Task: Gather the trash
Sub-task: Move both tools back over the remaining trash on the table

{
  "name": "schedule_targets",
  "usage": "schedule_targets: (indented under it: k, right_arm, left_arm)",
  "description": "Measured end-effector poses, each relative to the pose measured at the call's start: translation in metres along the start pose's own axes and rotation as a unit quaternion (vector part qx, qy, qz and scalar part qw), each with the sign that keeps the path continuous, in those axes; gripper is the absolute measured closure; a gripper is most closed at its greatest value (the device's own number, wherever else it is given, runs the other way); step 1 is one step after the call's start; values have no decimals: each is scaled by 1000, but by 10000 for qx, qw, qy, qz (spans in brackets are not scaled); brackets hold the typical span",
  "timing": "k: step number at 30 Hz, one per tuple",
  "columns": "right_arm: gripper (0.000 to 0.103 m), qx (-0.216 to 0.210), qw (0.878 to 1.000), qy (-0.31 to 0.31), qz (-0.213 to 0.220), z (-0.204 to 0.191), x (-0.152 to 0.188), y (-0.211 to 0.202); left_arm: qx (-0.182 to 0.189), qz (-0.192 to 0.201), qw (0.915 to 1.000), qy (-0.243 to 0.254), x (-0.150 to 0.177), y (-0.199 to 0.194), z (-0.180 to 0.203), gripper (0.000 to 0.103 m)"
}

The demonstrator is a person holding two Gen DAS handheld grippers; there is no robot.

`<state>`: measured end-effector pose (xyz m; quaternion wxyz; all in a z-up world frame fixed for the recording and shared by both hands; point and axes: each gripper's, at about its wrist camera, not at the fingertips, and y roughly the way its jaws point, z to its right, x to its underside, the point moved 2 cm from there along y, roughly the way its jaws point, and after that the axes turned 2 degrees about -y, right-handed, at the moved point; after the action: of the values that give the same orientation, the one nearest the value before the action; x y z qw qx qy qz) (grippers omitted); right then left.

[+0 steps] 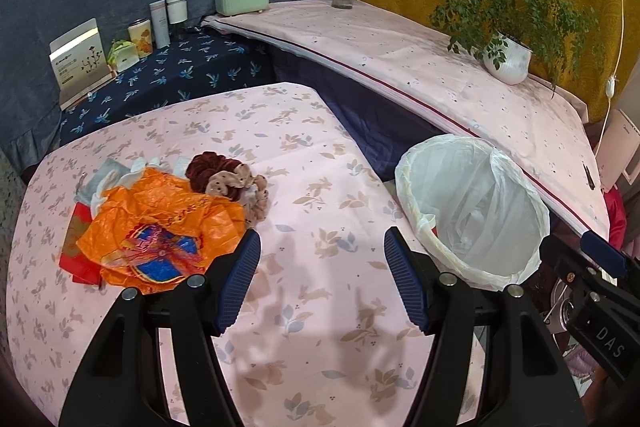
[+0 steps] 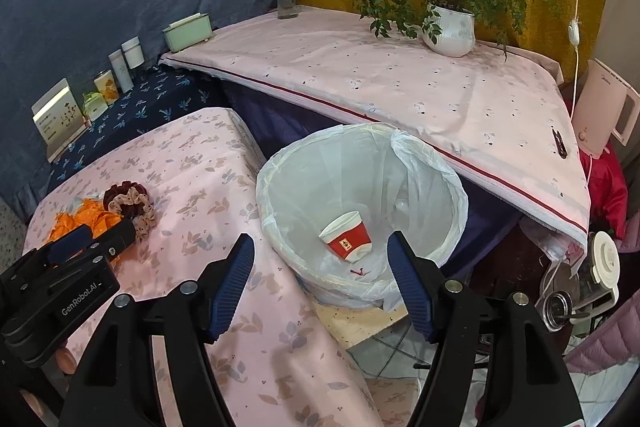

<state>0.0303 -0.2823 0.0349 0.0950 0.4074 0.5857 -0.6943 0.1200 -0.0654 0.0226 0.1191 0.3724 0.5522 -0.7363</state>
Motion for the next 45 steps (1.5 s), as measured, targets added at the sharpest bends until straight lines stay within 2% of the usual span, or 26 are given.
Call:
schedule_targets:
  k: [3, 4, 5, 13, 21, 27, 41, 45]
  right_arm:
    - [34, -66, 10000, -63, 22, -9, 2, -3]
    - [33, -77, 9999, -98, 30, -13, 3, -4]
    - [32, -97, 9999, -126, 35, -16, 5, -4]
    - [31, -478, 9979, -432, -74, -60, 11, 0]
    - [31, -909, 9922, -839, -169, -128, 17, 7]
    - [31, -1033, 9891, -1027, -213, -165, 17, 17]
    - [31, -1401, 9854, -705, -661, -198, 11, 58]
    - [39, -1431, 9836, -804, -741, -209, 14, 64]
  left_arm:
    - [-39, 20, 10000, -72, 2, -7, -10, 38]
    - [-74, 25, 9999, -115, 2, -9, -15, 30]
    - [-110, 63, 9998, -173, 3, -12, -20, 28]
    - [-594, 282, 9958, -633, 9, -34, -85, 24]
    - [-1050, 256, 9874, -1153, 22, -44, -161, 24]
    - [-1279, 149, 9808, -1464, 31, -41, -204, 23]
    - [-1266, -106, 9756, -1792, 38, -10, -254, 23]
    - [-1203, -179, 9754, -1838, 35, 4, -261, 24]
